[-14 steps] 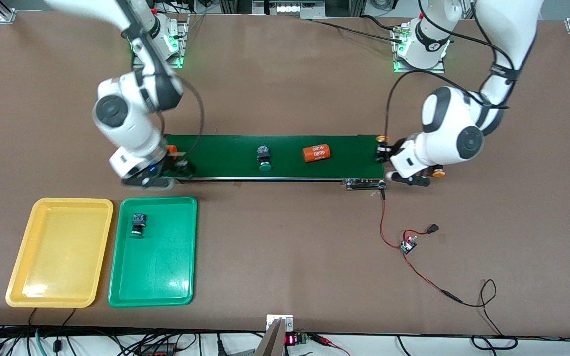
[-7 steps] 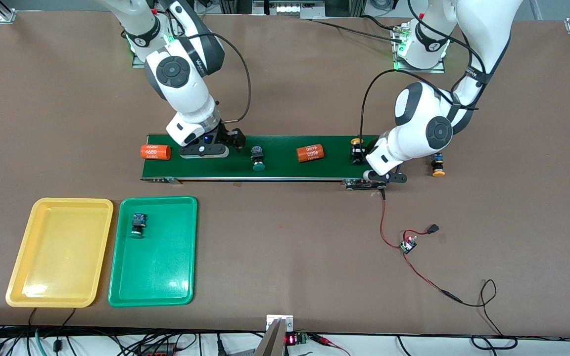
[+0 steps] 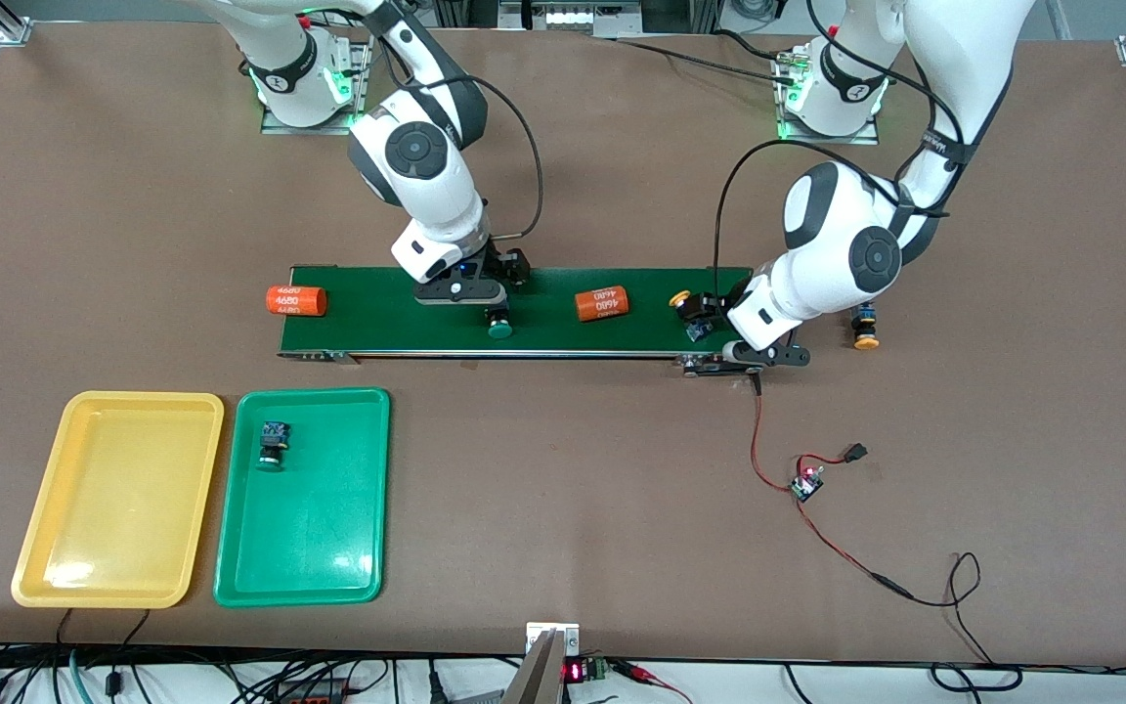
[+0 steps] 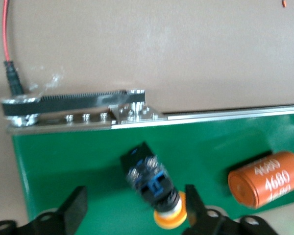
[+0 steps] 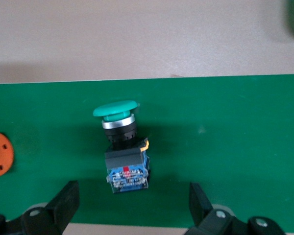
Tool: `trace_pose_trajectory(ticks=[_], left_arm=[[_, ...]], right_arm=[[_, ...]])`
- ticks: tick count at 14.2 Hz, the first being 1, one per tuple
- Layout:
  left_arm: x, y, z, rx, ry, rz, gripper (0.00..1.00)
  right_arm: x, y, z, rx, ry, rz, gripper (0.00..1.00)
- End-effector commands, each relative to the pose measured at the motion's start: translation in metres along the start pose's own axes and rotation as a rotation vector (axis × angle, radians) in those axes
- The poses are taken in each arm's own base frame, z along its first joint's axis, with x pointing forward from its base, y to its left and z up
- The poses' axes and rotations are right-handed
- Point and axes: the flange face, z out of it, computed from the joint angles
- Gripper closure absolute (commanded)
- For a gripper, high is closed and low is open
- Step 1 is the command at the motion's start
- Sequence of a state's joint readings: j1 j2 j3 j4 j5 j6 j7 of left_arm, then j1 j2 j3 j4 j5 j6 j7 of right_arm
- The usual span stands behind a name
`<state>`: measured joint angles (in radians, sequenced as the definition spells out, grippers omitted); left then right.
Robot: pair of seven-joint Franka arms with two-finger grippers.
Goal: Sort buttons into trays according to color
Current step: 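Grasp a green button with the right gripper while the left gripper loads a button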
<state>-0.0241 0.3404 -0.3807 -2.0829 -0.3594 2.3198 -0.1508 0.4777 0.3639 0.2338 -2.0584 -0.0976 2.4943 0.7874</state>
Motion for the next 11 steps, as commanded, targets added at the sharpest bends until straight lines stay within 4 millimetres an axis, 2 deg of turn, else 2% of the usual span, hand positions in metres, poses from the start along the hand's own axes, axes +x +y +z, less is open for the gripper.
trace_pose_trajectory(ticks=[1, 2, 6, 7, 8, 9, 11], left_arm=[[-0.006, -0.03, -0.048, 0.066, -0.034, -0.005, 0.0], [-0.002, -0.054, -0.055, 0.131, -0.04, -0.004, 0.0], [0.017, -0.154, -0.076, 0.414, -0.022, 0.026, 0.0], [0.017, -0.171, -0.074, 0.461, -0.036, 0.044, 0.0], [0.013, -0.178, -0.064, 0.481, -0.069, 0.078, 0.0], [0.006, -0.187, -0.049, 0.479, -0.106, 0.095, 0.0], [-0.008, -0.198, -0.024, 0.471, -0.138, 0.147, 0.0]], right_arm=[[0.005, 0.001, 0.017, -0.029, 0.008, -0.007, 0.03], [0.004, 0.002, 0.023, -0.036, 0.013, -0.022, 0.11], [0.014, 0.012, 0.031, -0.045, 0.027, -0.025, 0.73], [0.016, 0.015, 0.031, -0.047, 0.026, -0.015, 0.83], [0.022, 0.019, 0.028, -0.045, 0.033, -0.009, 0.93], [0.033, 0.024, 0.02, -0.045, 0.048, 0.001, 0.98], [0.061, 0.04, -0.001, -0.057, 0.078, 0.031, 0.99]])
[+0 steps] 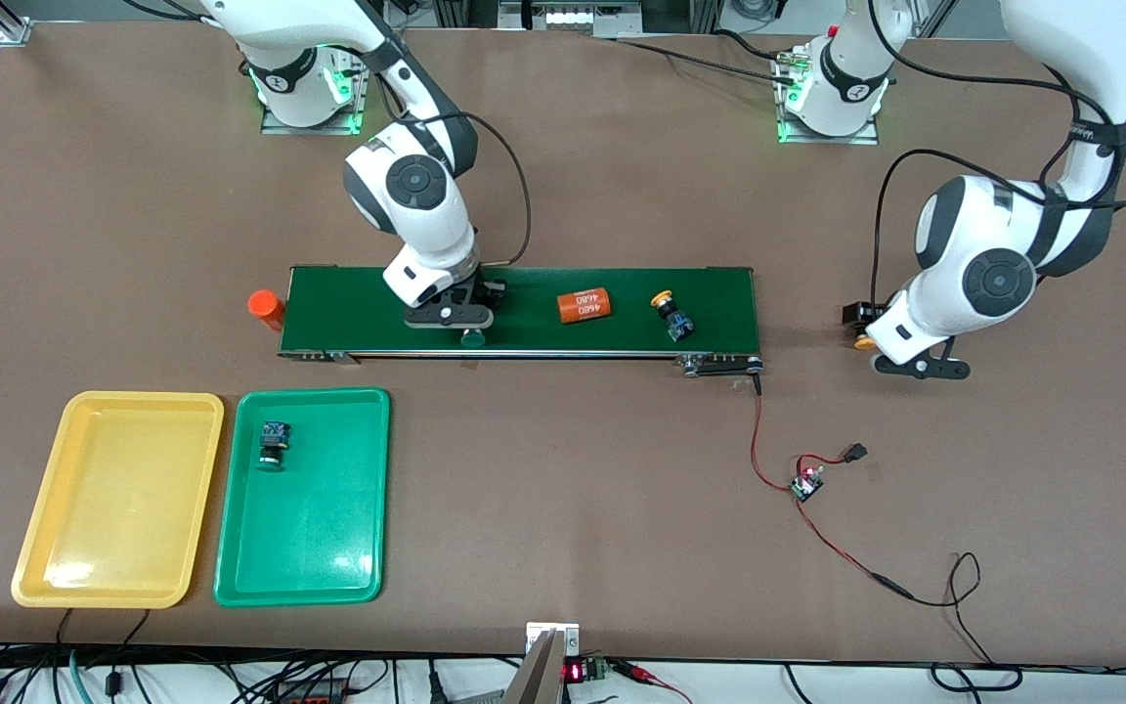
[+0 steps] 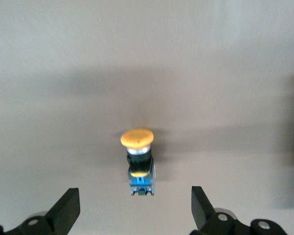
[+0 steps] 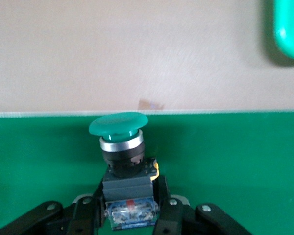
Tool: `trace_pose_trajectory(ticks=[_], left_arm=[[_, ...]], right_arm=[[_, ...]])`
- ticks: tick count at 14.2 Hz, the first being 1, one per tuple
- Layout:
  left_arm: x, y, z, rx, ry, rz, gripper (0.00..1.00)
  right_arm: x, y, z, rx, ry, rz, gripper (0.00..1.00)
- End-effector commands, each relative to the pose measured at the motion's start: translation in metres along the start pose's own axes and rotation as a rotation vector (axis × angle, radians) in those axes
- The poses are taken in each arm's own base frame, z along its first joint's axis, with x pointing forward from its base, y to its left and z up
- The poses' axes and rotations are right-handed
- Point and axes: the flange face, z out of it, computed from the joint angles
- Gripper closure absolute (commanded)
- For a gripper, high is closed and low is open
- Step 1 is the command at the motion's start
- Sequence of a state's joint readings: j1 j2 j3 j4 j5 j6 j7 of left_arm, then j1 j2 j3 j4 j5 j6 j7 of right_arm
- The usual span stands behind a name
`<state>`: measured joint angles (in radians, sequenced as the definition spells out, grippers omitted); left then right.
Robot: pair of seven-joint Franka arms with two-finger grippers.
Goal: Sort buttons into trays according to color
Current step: 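Place the green button in the green tray with the right gripper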
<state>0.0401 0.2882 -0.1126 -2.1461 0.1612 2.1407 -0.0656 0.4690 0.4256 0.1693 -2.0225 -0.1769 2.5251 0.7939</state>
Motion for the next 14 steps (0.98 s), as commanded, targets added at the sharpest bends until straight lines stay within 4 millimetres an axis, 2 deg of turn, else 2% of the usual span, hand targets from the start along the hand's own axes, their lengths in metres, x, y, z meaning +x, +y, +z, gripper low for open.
trace_pose_trajectory(ticks=[1, 3, 5, 7, 8, 10, 12, 14], left_arm=[[-0.016, 0.007, 0.035, 0.014, -0.006, 0.089, 0.0], [-0.024, 0.007, 0.055, 0.001, 0.044, 0.128, 0.0], [-0.025, 0.004, 0.071, -0.007, 0.081, 0.144, 0.01], [-0.021, 0.004, 0.082, -0.013, 0.092, 0.154, 0.14], [-0.02, 0.0, 0.086, -0.014, 0.095, 0.146, 0.2], [-0.021, -0.002, 0.088, -0.014, 0.084, 0.14, 0.51], [-0.025, -0.006, 0.087, -0.013, 0.053, 0.128, 0.74], [-0.026, -0.009, 0.073, -0.008, 0.047, 0.115, 0.84]], right_arm=[[0.046, 0.021, -0.033, -0.024, 0.041, 0.021, 0.99], [0.087, 0.052, -0.054, -0.053, 0.063, -0.011, 0.99], [0.127, 0.101, -0.061, -0.065, 0.09, -0.029, 0.99], [0.154, 0.13, -0.049, -0.064, 0.088, -0.042, 0.99], [0.166, 0.145, -0.033, -0.078, 0.077, -0.045, 0.98], [0.183, 0.178, -0.009, -0.097, 0.059, -0.004, 0.98], [0.189, 0.192, 0.015, -0.106, 0.037, -0.002, 0.96], [0.188, 0.192, 0.027, -0.107, 0.028, 0.0, 0.92]])
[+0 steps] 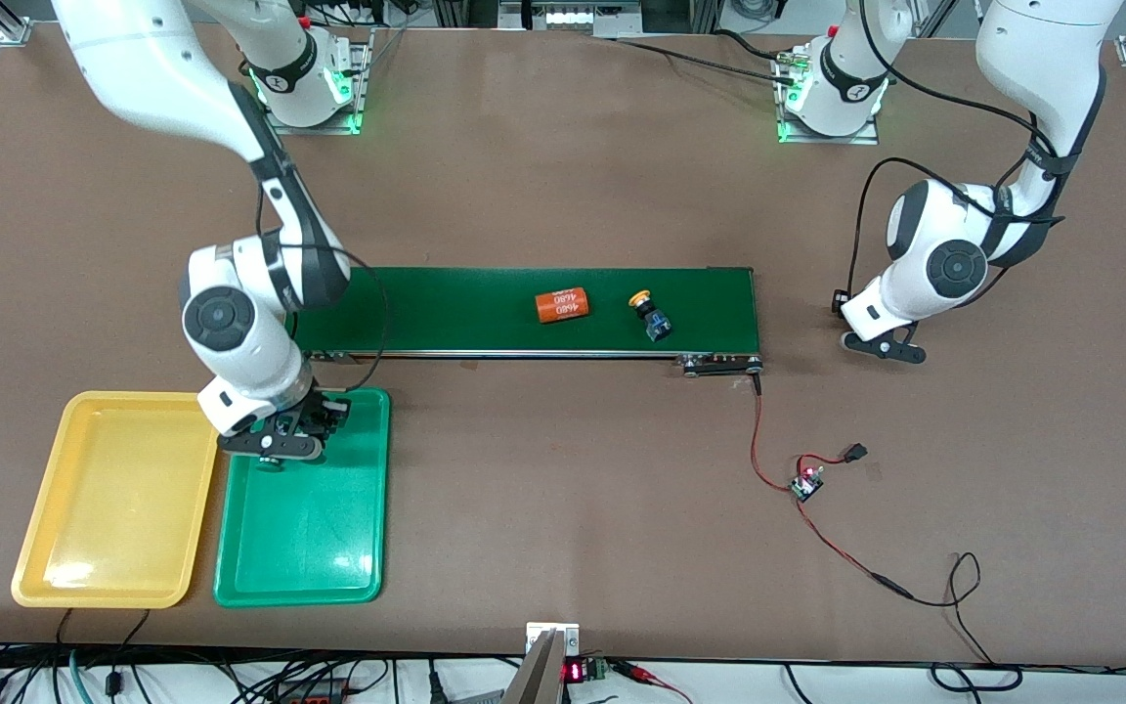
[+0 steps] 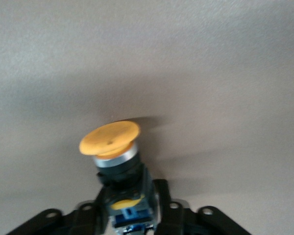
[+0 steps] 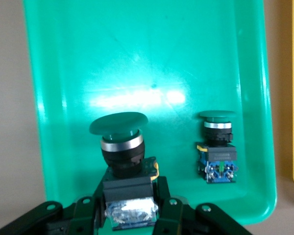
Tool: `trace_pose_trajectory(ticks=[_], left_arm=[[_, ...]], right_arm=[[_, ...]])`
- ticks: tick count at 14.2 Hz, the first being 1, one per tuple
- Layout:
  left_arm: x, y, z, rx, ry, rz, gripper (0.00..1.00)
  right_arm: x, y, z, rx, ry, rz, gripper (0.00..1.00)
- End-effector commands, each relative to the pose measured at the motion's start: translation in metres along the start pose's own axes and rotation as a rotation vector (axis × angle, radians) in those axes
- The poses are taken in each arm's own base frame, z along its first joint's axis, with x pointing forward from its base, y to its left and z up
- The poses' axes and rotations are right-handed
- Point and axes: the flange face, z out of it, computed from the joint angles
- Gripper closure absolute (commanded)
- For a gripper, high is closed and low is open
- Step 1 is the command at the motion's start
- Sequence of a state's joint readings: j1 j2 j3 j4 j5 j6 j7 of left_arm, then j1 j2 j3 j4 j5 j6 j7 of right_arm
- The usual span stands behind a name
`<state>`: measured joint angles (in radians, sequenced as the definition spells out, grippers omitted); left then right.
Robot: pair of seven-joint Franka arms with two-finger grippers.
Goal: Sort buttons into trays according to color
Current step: 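Place the green button in the green tray with the right gripper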
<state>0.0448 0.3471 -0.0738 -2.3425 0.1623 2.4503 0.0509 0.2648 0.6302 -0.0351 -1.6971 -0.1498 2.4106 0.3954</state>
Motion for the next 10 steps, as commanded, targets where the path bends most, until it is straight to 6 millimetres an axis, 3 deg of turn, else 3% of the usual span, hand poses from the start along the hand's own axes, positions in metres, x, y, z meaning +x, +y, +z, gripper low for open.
trace_pose_trajectory(ticks=[1, 3, 5, 6, 7, 10], left_arm=[[0.001, -0.007, -0.03, 0.025, 0.004, 0.006, 0.85], [0.01, -0.005, -0.05, 0.026, -0.006, 0.006, 0.86], [0.021, 0.011, -0.079, 0.023, -0.011, 0.027, 0.85], [0.024, 0.03, -0.092, 0.001, -0.026, 0.043, 0.85], [0.027, 0.052, -0.103, -0.042, -0.039, 0.048, 0.85], [0.03, 0.116, -0.11, -0.19, -0.045, 0.002, 0.85]], right_arm=[[0.007, -0.007, 0.008, 0.014, 0.003, -0.011, 0.9], [0.008, -0.003, 0.014, 0.018, 0.009, -0.003, 0.8], [0.007, -0.006, 0.017, 0.029, 0.029, -0.004, 0.51], [0.007, -0.006, 0.017, 0.03, 0.029, -0.004, 0.19], [0.006, -0.005, 0.018, 0.027, 0.027, -0.006, 0.0], [0.002, -0.006, 0.016, 0.023, 0.021, -0.011, 0.0]])
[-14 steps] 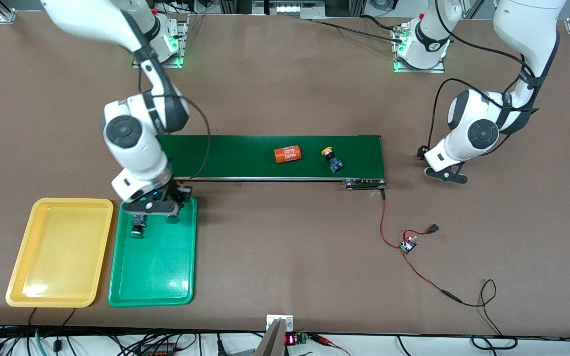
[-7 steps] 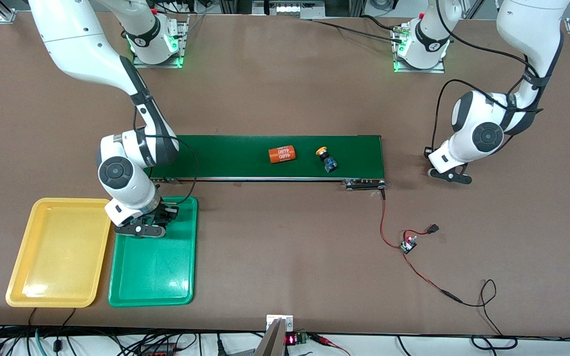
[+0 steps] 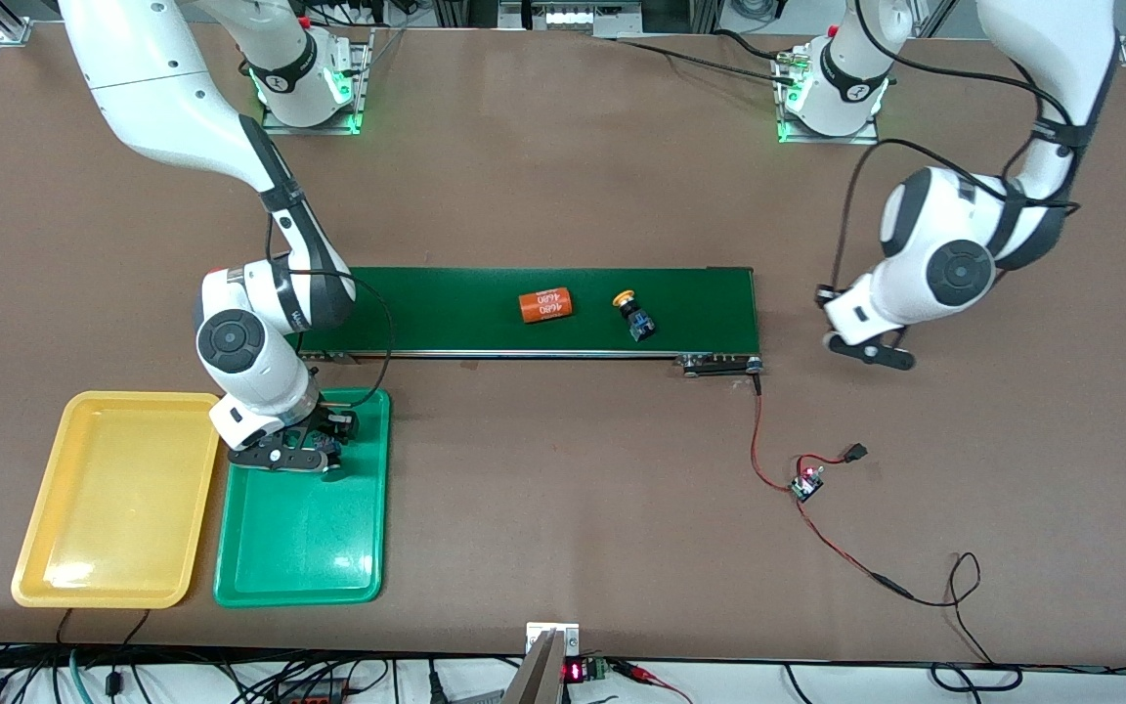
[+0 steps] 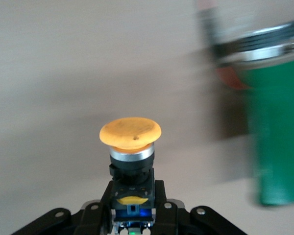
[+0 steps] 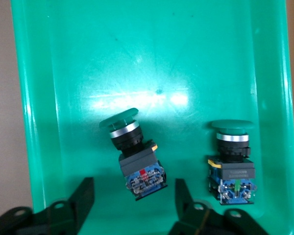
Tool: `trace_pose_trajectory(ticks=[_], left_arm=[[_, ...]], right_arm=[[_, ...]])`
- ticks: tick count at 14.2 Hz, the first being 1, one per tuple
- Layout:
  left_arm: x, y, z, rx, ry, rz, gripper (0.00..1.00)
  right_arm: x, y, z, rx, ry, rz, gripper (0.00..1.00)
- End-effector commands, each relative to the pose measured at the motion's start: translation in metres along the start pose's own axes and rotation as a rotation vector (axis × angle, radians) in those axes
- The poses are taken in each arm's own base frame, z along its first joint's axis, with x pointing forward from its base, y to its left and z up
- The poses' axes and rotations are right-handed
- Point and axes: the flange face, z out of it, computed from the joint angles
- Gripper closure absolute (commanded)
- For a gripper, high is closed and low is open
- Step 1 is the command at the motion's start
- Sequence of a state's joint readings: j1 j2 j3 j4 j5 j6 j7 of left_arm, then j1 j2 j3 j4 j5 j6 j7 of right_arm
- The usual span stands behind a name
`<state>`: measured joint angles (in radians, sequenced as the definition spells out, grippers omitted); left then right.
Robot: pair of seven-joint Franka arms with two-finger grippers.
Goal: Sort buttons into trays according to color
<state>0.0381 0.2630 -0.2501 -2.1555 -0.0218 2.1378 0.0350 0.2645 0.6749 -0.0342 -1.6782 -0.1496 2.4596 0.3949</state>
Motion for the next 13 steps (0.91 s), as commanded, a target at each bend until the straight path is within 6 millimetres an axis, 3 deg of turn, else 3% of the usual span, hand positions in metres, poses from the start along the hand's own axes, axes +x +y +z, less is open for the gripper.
trace_pose_trajectory(ticks=[1, 3, 5, 8, 9, 10, 13], left_arm=[[0.003, 0.047, 0.0, -0.106, -0.003, -0.058, 0.85], [0.007, 0.087, 0.009, -0.146, 0.022, -0.062, 0.85], [0.013, 0.112, 0.024, -0.159, 0.052, -0.09, 0.85], [0.016, 0.131, 0.03, -0.17, 0.079, -0.13, 0.78], [0.016, 0.131, 0.03, -0.17, 0.079, -0.128, 0.49], [0.016, 0.131, 0.026, -0.169, 0.085, -0.13, 0.0], [0.011, 0.124, -0.01, -0.161, 0.14, -0.136, 0.0]], right_arm=[[0.001, -0.001, -0.011, 0.015, 0.01, -0.011, 0.0], [-0.007, 0.004, -0.035, 0.013, -0.002, 0.003, 0.0], [-0.029, 0.012, -0.064, 0.003, -0.043, 0.004, 0.0], [-0.074, 0.011, -0.114, -0.011, -0.106, -0.031, 0.0], [-0.093, -0.002, -0.132, -0.002, -0.108, -0.059, 0.0], [-0.109, -0.011, -0.144, 0.004, -0.104, -0.079, 0.0], [-0.139, -0.028, -0.156, 0.013, -0.097, -0.117, 0.0]])
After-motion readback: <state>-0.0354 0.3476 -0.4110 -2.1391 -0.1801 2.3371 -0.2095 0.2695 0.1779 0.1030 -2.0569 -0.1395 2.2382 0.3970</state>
